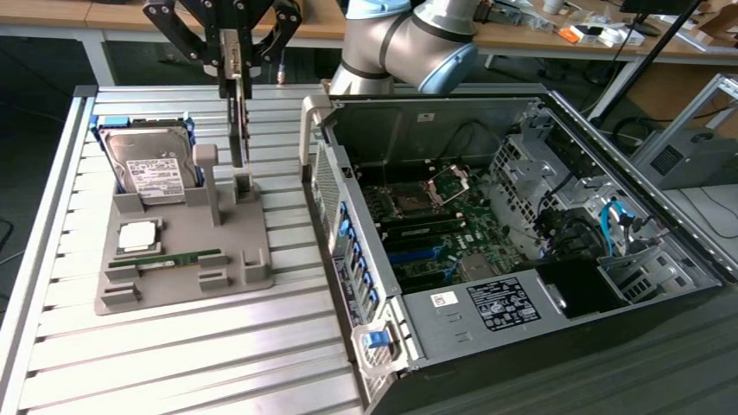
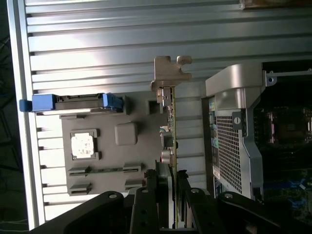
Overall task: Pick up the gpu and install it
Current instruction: 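Pick up the gpu and move the gpu toward the slot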
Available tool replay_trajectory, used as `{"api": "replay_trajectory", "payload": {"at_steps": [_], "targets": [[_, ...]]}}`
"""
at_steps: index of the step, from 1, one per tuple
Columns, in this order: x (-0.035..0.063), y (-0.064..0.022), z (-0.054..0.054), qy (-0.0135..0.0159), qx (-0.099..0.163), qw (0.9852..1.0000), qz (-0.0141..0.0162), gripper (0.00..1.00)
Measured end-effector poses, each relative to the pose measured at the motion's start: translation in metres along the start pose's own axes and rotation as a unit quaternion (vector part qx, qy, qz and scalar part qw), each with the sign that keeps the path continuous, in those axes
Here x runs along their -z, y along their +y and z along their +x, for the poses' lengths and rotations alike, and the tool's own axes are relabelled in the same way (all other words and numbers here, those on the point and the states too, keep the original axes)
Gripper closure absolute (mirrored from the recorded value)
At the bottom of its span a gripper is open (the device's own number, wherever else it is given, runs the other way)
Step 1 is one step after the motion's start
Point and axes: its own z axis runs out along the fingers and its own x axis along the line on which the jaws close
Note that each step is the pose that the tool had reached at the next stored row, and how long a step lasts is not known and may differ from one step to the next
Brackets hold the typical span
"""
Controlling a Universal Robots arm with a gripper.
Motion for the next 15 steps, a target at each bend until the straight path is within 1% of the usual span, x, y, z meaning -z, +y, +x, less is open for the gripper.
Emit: {"api": "replay_trajectory", "payload": {"at_steps": [15], "targets": [[0.0084,0.0004,-0.0002,0.0002,0.000,1.0000,-0.0026,0.73]]}}
